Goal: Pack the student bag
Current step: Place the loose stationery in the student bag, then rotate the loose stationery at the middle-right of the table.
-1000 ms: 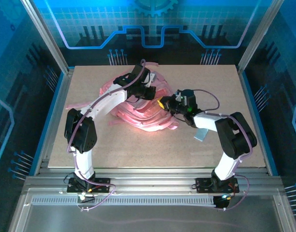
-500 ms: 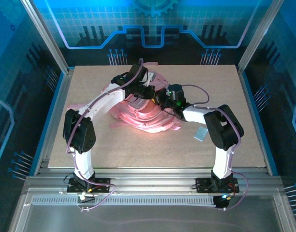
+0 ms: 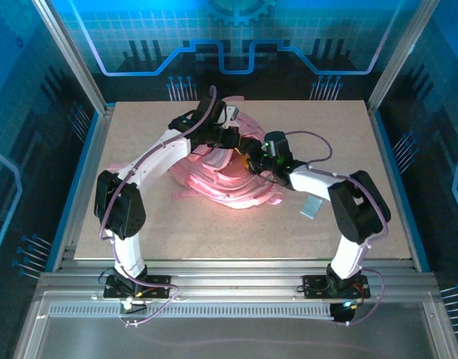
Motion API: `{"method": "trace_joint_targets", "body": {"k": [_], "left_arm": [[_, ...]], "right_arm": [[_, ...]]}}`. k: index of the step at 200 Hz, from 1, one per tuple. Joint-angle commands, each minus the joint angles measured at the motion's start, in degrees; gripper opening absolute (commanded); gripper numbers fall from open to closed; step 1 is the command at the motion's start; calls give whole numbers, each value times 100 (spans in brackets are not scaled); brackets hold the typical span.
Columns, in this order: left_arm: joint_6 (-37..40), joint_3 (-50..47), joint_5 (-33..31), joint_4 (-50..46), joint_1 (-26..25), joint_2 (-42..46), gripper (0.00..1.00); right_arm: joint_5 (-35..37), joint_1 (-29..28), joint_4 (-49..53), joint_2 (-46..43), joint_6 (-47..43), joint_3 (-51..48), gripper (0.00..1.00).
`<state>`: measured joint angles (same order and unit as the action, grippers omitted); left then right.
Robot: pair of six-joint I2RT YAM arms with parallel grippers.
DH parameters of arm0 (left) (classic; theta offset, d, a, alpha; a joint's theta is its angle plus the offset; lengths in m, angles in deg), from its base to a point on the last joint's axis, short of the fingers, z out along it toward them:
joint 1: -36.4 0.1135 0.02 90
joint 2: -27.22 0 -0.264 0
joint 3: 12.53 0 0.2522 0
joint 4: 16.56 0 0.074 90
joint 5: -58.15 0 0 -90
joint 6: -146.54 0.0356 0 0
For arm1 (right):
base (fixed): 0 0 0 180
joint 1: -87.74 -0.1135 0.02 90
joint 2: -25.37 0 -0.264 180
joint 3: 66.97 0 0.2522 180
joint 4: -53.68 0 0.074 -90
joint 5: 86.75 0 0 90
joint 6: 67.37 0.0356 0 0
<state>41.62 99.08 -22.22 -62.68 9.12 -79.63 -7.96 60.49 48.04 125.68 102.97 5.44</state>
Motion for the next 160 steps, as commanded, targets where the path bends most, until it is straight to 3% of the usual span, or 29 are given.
{"method": "trace_joint_targets", "body": {"k": [1, 56, 101, 114, 130, 160], "left_arm": [[-305, -107, 162, 499, 80, 207, 0], [-411, -116, 197, 573, 84, 144, 0], [-501, -332, 326, 693, 90, 259, 0], [-543, -426, 368, 759, 83, 309, 0], [-573, -509, 391, 799, 83, 361, 0], [-614, -625, 470, 832, 86, 419, 0]], "right_arm": [[3, 177, 1076, -660, -669, -99, 69], [-228, 733, 2460, -1525, -1836, -123, 70], [548, 1571, 5007, -2190, -3889, 163, 74], [748, 1863, 5383, -2327, -4226, -3, 79], [946, 2162, 5609, -2499, -4546, -334, 100], [1434, 2352, 5865, -2706, -4674, -964, 100]]}}
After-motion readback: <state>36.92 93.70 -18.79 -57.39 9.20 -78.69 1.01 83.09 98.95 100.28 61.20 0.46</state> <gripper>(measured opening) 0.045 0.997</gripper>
